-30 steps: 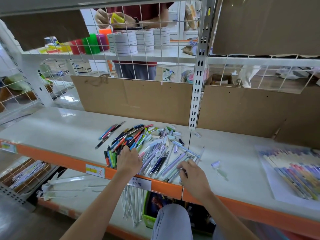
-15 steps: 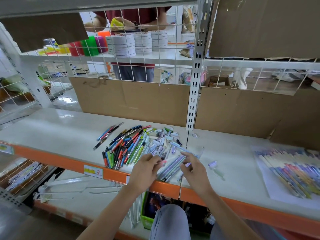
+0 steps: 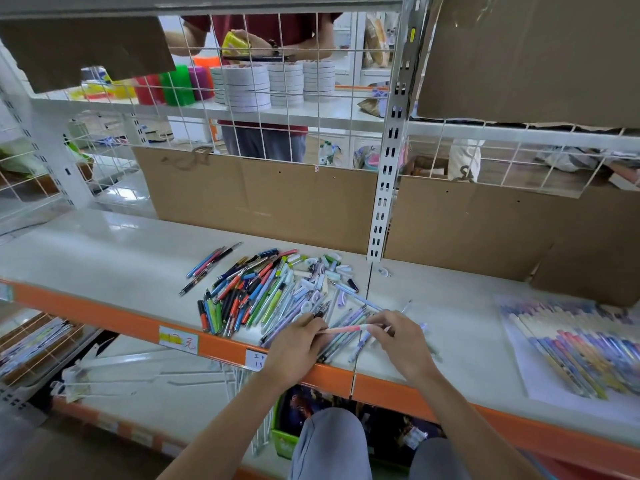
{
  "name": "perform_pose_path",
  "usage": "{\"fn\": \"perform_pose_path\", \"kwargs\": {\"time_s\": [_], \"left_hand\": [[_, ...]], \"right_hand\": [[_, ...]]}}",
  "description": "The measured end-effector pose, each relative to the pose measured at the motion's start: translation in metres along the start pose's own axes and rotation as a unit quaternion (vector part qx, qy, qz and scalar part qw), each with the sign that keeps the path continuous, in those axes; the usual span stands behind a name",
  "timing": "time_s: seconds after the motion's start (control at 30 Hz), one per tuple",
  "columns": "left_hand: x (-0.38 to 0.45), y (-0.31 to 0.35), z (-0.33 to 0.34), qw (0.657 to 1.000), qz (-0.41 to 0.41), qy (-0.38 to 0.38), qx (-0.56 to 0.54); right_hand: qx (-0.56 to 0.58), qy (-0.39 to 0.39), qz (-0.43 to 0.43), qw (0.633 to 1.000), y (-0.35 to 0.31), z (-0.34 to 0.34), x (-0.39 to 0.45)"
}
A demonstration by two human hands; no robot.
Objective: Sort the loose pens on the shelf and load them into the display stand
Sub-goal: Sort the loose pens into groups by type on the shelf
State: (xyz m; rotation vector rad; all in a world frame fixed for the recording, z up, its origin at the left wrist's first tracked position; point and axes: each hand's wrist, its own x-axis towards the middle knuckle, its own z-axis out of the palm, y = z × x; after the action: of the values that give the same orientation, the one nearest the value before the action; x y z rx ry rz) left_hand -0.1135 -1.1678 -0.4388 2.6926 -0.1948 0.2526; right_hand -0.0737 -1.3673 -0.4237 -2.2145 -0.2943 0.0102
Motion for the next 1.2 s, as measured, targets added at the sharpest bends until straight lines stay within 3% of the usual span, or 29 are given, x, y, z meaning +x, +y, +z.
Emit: {"fn": "perform_pose_path", "kwargs": {"time_s": [0.2, 0.33, 0.53, 0.7, 0.93, 1.1, 1.2], "left_hand": [[0.001, -0.013, -0.005, 0.997, -0.053, 0.024, -0.058], [-0.006, -0.028, -0.012, 0.988, -0.073, 0.096, -0.097], [-0.020, -0.050, -0.026, 0.970, -0.122, 0.188, -0.091], [-0.026, -0.057, -0.031, 0.968, -0.146, 0.192, -0.074], [-0.029, -0.053, -0.023, 0.982, -0.125, 0.118, -0.075], [-0.022, -0.046, -0.020, 0.984, -0.123, 0.123, -0.048], [-0.018, -0.033, -0.016, 0.986, -0.058, 0.156, -0.017]], "right_hand": [[-0.038, 0.021, 0.010, 0.999, 0.003, -0.014, 0.009], [-0.042, 0.037, 0.011, 0.998, 0.003, -0.021, 0.012], [-0.091, -0.029, 0.001, 0.995, 0.002, -0.019, 0.013], [-0.093, -0.044, -0.003, 0.995, -0.003, -0.007, 0.011], [-0.118, -0.099, -0.011, 0.988, -0.012, 0.002, 0.005], [-0.188, -0.052, -0.030, 0.980, -0.014, 0.004, 0.005], [-0.225, -0.040, -0.033, 0.973, -0.017, 0.006, 0.006]]}}
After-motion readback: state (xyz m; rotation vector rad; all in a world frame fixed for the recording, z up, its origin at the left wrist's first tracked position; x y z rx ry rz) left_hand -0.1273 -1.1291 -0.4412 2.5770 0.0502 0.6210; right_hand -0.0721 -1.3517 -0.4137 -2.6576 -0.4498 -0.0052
